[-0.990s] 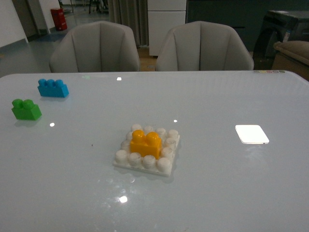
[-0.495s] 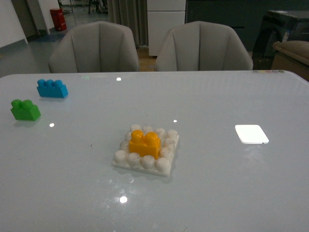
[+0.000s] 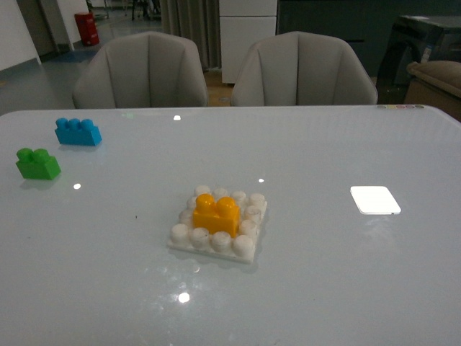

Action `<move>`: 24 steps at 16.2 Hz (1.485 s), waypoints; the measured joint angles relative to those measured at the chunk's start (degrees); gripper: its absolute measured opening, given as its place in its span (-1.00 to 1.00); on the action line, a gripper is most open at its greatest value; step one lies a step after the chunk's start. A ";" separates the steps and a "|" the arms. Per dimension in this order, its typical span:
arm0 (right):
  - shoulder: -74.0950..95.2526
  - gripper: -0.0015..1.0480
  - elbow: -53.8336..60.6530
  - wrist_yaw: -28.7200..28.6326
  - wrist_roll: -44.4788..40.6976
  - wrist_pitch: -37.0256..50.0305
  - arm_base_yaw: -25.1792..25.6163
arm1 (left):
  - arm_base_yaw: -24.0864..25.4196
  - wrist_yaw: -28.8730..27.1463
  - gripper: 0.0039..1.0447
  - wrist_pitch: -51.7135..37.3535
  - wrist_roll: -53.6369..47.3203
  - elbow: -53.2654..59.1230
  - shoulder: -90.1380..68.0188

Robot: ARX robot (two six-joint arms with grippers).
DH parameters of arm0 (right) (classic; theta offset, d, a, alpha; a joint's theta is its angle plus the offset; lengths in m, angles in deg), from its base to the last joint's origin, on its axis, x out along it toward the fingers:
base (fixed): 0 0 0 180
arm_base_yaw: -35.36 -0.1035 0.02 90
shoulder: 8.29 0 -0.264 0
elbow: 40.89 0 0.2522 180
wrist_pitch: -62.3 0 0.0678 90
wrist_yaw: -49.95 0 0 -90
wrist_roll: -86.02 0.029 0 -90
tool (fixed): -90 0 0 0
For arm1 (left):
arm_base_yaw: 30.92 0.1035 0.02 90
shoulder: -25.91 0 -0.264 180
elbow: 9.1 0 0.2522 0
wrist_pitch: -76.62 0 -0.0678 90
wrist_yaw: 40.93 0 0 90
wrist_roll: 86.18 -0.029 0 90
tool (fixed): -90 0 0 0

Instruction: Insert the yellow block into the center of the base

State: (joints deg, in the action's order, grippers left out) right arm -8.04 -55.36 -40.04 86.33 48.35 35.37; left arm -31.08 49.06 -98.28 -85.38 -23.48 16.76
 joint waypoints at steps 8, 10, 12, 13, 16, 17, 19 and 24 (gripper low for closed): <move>0.00 0.88 0.00 0.00 0.00 0.04 0.00 | 0.00 0.00 -0.97 9.11 -0.02 0.02 8.63; 0.00 0.88 0.00 0.00 0.00 0.00 0.00 | 0.00 0.00 -0.97 8.85 0.00 0.00 8.61; 0.00 0.88 0.00 0.00 0.00 0.00 0.00 | 0.00 0.00 0.12 8.87 0.00 0.00 8.61; 0.00 0.88 0.00 0.02 0.00 0.00 0.00 | 0.00 0.00 0.57 8.87 0.00 0.00 8.61; 0.00 0.88 0.00 0.00 0.00 0.00 0.00 | 0.00 0.00 0.88 8.85 -0.04 0.00 8.61; 0.00 0.88 0.00 0.00 0.00 0.00 0.00 | 0.00 0.00 0.88 8.85 -0.04 0.00 8.61; 0.00 0.88 0.00 0.00 0.00 0.00 0.00 | 0.00 0.00 0.88 8.87 -0.04 0.00 8.61; 0.00 0.88 0.00 0.00 0.00 0.00 0.00 | 0.00 0.00 0.88 8.87 -0.04 0.00 8.61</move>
State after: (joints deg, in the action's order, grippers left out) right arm -8.04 -55.36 -40.04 86.33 48.35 35.37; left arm -31.08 49.06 -89.41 -85.43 -23.48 25.37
